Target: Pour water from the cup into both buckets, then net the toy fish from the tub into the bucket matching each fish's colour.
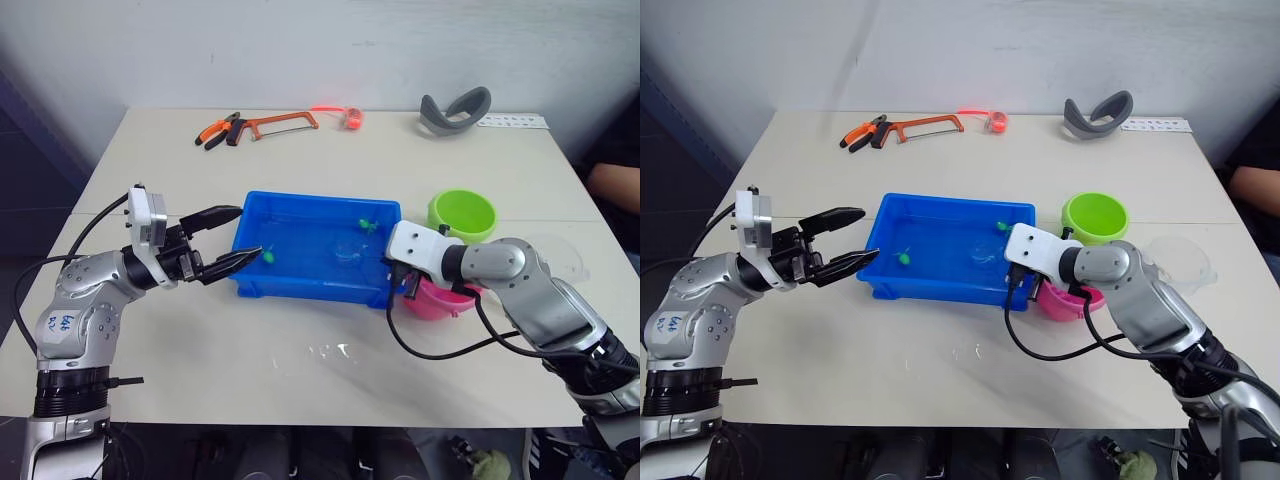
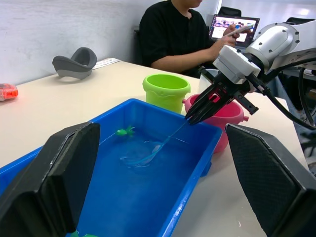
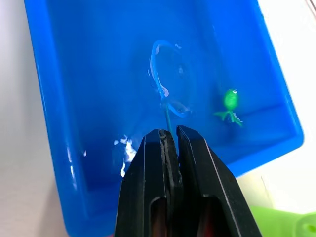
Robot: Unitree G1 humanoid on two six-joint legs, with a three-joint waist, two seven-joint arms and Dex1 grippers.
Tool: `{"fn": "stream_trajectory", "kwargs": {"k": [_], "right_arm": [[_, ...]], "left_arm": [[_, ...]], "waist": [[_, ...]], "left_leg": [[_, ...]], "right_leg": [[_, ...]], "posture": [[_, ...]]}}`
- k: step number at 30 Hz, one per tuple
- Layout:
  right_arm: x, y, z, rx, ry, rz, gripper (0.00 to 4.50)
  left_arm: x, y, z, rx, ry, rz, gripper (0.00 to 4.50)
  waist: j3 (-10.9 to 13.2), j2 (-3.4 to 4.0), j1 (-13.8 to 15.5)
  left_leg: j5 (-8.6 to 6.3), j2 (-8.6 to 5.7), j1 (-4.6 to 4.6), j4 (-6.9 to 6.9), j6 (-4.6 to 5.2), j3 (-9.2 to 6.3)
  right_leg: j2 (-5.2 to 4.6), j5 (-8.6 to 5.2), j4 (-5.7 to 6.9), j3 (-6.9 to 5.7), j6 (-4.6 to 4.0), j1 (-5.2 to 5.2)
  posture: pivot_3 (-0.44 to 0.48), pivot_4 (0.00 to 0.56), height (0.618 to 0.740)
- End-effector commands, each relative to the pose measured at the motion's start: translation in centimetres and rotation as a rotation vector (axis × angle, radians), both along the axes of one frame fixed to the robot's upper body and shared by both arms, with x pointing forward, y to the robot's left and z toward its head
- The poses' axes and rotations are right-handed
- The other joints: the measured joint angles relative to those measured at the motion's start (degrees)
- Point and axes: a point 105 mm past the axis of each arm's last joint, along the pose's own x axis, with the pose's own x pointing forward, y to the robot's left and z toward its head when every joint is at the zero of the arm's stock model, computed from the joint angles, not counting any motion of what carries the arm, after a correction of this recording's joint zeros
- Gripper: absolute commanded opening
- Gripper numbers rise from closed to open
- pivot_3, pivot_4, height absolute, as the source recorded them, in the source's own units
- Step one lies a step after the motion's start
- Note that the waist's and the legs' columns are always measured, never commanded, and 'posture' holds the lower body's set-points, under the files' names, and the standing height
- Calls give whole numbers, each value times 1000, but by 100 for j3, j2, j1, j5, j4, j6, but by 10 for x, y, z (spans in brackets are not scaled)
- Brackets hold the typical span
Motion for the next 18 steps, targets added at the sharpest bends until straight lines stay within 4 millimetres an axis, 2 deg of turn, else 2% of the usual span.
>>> {"fn": "stream_trajectory", "kwargs": {"k": [1, 7, 18], "right_arm": [[3, 1, 14, -38, -85, 29, 0], [14, -7, 14, -140, -198, 6, 0], [19, -12, 9, -182, -239, -51, 0]], "left_arm": [[-5, -4, 12, -10, -54, -19, 4413], [-5, -5, 12, -13, -54, -18, 4413], [-2, -5, 12, -22, -59, -18, 4413]], "waist": [[0, 0, 1], [0, 0, -22], [0, 0, -79]], "left_leg": [[0, 0, 0, 0, 0, 0], [0, 0, 0, 0, 0, 1], [0, 0, 0, -2, -1, 0]], "right_leg": [[0, 0, 0, 0, 0, 0], [0, 0, 0, 0, 0, -1], [1, 0, 0, 0, 0, -1]], "posture": [[0, 150, 740], [0, 150, 740], [0, 150, 740]]}}
